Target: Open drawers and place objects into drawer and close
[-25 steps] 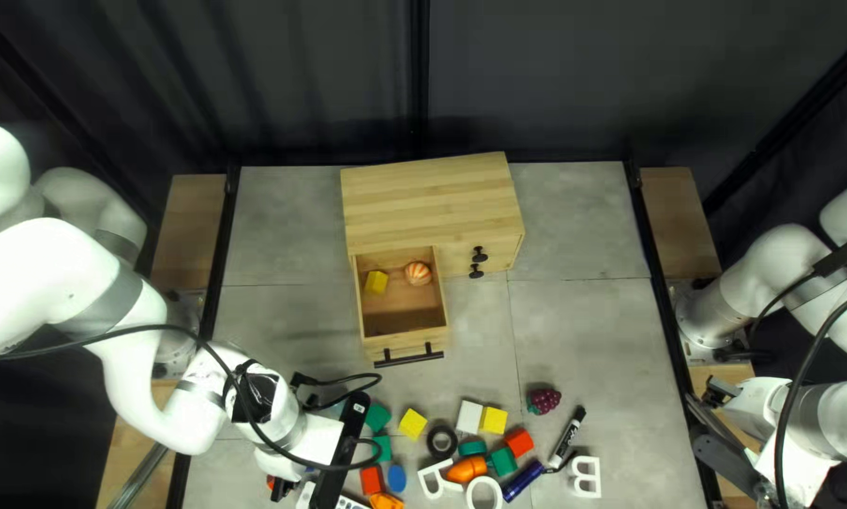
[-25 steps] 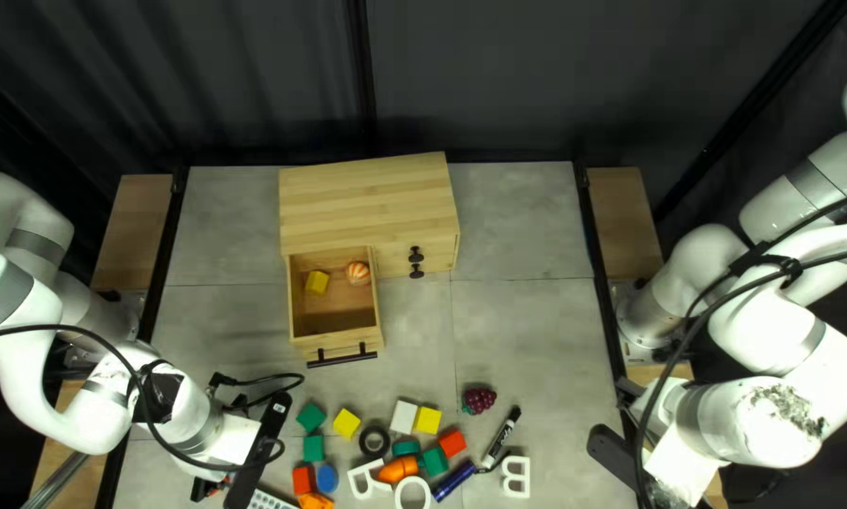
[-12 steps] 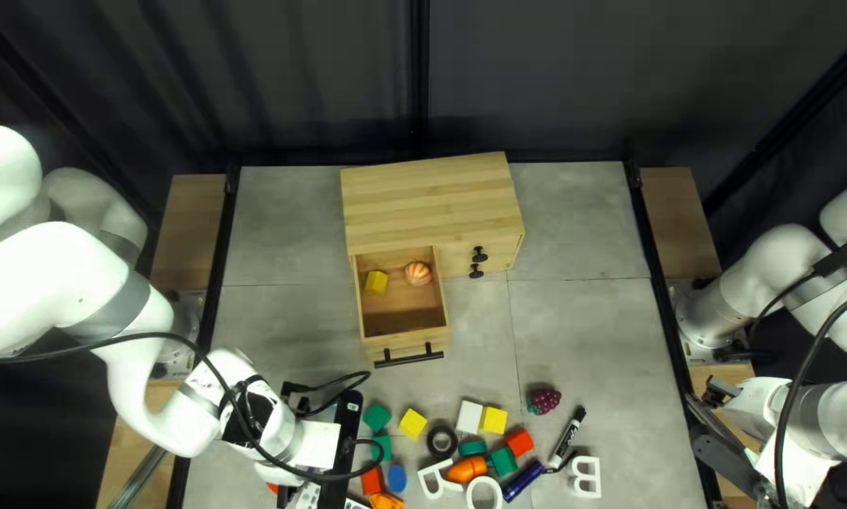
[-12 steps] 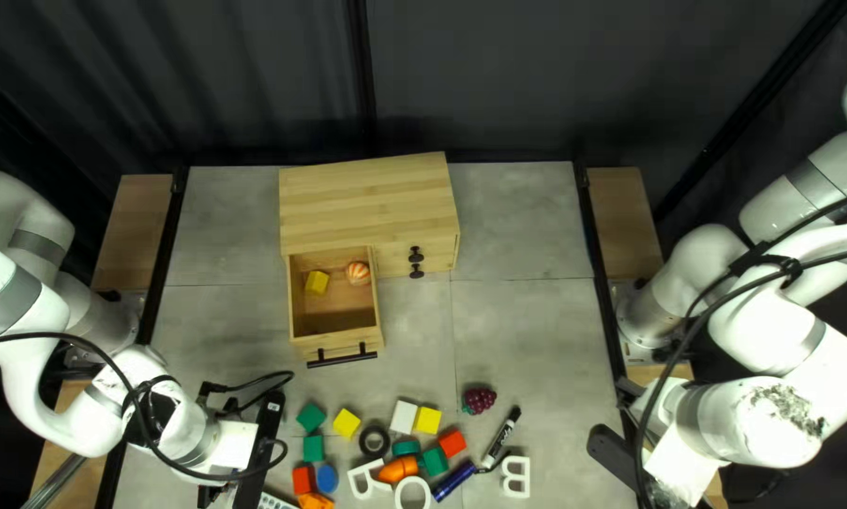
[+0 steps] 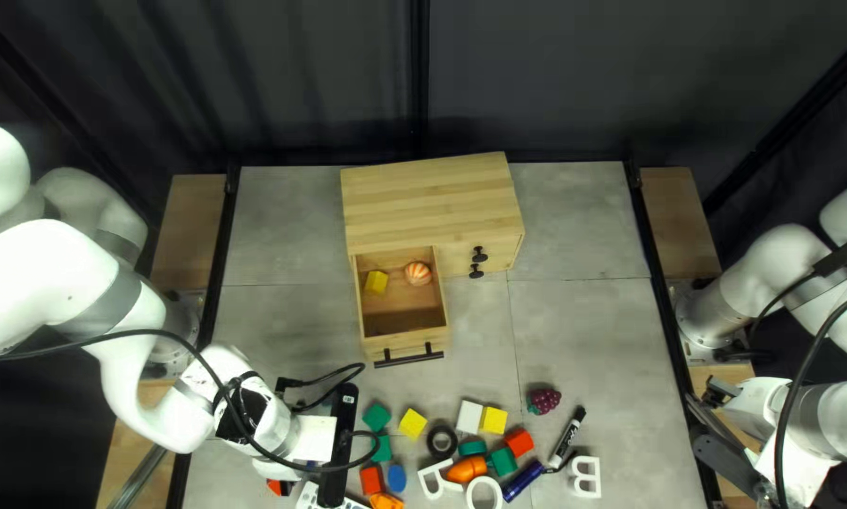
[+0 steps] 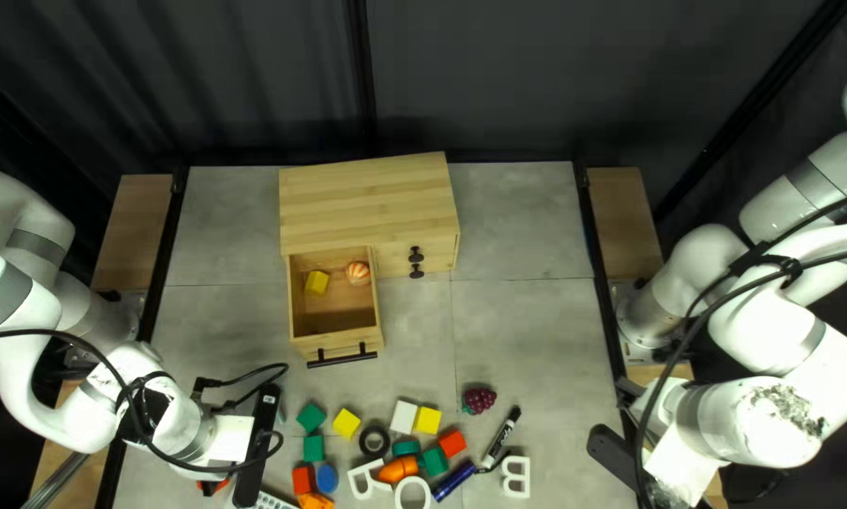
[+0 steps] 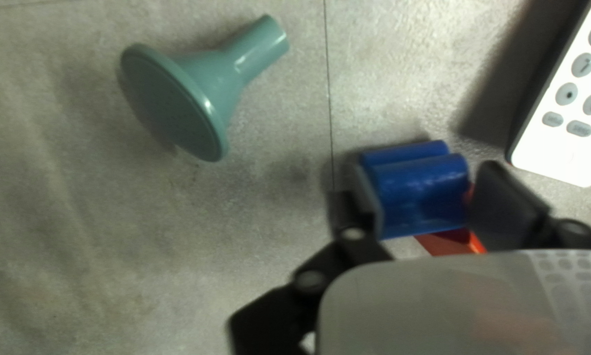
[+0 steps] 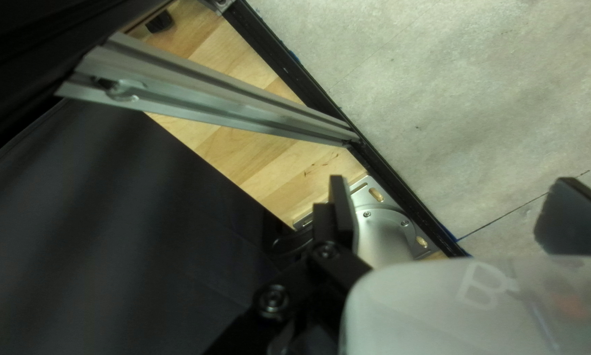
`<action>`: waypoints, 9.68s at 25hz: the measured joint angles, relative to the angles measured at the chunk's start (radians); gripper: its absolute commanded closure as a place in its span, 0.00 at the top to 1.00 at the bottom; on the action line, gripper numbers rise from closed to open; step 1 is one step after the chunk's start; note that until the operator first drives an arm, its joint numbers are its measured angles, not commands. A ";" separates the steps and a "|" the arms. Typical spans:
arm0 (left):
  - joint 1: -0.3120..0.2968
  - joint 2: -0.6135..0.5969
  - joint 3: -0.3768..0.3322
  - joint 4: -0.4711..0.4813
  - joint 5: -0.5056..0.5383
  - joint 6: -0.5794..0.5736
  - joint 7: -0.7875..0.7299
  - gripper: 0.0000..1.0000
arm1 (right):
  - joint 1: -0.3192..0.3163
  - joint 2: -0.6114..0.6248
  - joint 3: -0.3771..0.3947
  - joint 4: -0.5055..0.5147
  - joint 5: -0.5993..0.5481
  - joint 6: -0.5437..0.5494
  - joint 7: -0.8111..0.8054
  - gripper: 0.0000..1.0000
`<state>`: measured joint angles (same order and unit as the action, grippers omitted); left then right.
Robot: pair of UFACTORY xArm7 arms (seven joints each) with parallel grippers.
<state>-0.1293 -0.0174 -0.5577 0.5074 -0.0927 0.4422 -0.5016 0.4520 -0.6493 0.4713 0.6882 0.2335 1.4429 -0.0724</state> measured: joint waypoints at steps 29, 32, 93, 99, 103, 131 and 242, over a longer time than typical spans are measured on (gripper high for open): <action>0.333 -0.128 0.149 0.377 0.716 0.409 0.027 1.00 | 0.000 0.000 0.000 0.000 0.000 0.000 0.000 1.00; 0.325 -0.149 0.143 0.347 0.696 0.403 0.003 1.00 | 0.000 0.000 0.000 0.000 0.000 0.000 0.000 1.00; -0.107 0.022 -0.017 0.014 0.002 0.039 0.591 0.00 | 0.000 0.000 0.000 0.000 0.000 0.000 0.000 1.00; -0.049 -0.133 0.029 0.053 0.055 0.245 0.583 0.00 | 0.000 0.000 0.000 0.000 0.000 0.000 0.000 1.00; 0.037 -0.245 0.071 0.138 0.168 0.424 0.574 0.00 | 0.000 0.000 0.000 0.000 0.000 0.000 0.000 1.00; 0.171 -0.223 0.069 0.342 0.370 0.576 0.339 1.00 | 0.000 0.000 0.000 0.000 0.000 0.000 0.000 1.00; 0.186 0.066 0.183 0.638 0.439 0.861 0.280 1.00 | 0.000 0.000 0.000 0.000 0.000 0.000 0.000 1.00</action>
<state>0.0563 0.0482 -0.3750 1.1453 0.3468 1.3029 -0.2214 0.4520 -0.6493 0.4713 0.6882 0.2335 1.4429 -0.0724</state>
